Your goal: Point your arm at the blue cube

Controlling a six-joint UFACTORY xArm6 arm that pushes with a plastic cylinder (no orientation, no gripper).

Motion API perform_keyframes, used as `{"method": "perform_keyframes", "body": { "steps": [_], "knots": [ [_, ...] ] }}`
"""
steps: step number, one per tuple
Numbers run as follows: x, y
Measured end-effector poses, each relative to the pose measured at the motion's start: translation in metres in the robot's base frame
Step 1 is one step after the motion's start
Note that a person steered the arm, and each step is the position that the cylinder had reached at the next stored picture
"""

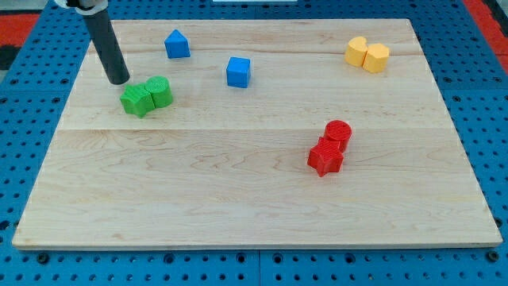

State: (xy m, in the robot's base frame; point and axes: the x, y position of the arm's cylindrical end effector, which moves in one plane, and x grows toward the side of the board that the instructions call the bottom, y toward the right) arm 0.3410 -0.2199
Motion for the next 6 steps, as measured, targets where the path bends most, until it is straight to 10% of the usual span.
{"method": "perform_keyframes", "body": {
  "steps": [6],
  "knots": [
    [0.026, 0.172]
  ]
}}
